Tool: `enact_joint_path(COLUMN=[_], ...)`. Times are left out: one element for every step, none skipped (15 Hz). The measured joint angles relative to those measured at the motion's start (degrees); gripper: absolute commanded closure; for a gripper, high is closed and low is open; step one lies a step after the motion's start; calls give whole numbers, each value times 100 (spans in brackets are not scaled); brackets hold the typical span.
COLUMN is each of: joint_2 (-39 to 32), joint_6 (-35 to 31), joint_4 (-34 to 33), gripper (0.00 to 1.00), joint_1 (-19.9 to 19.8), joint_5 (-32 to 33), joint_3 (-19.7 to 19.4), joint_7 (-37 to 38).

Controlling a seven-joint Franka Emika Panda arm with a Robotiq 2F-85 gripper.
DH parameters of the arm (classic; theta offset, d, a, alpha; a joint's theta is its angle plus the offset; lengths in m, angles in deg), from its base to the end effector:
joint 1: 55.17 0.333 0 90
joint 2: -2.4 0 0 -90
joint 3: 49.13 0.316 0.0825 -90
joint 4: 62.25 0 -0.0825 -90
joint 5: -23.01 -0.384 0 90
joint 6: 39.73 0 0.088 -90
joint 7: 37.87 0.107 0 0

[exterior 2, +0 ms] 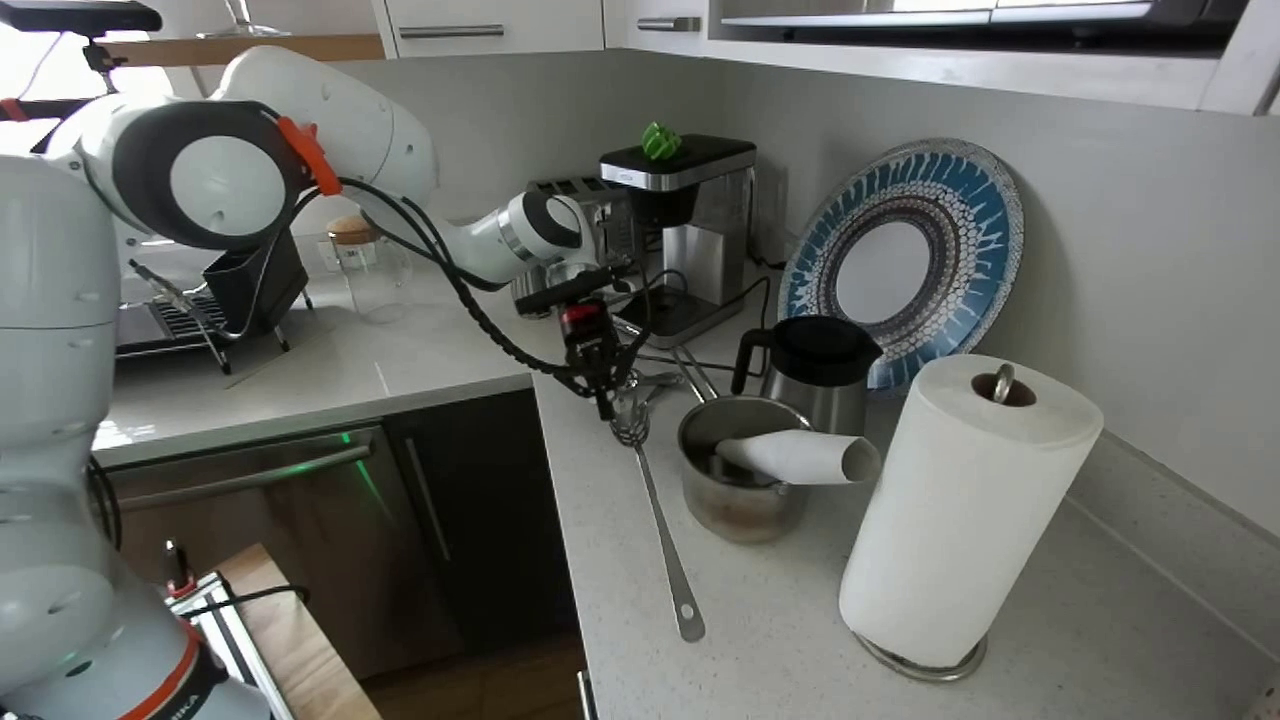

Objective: Remove the pasta server from the cocktail shaker and put it on the counter top in front of the pot

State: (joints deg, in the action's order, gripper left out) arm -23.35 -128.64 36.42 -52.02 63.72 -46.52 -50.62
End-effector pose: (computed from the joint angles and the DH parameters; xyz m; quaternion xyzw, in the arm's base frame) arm 0.6033 -0.0127 0.3151 0.8686 0.2433 -0.3047 0.3057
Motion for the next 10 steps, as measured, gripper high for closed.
enact_joint_path(joint_2=[-31,-63,-95,-121,-131,-127,-97,-23,99,256], joint_6=[-7,-8,-8,-8,-8,-9,-10,-41,-101,-181], joint_4=[-4,-15,-33,-54,-74,-105,-134,-147,-144,-115], gripper=[73,61,54,48,38,32,23,16,10,2], joint_1=[-12,-20,-29,-35,-34,-31,-21,-1,24,59], joint_5=[0,0,0,0,0,-1,-7,-51,-158,-312], joint_3=[-11,-23,-28,-31,-31,-23,-7,30,96,196], joint_7=[5,9,12,17,32,46,74,108,117,118])
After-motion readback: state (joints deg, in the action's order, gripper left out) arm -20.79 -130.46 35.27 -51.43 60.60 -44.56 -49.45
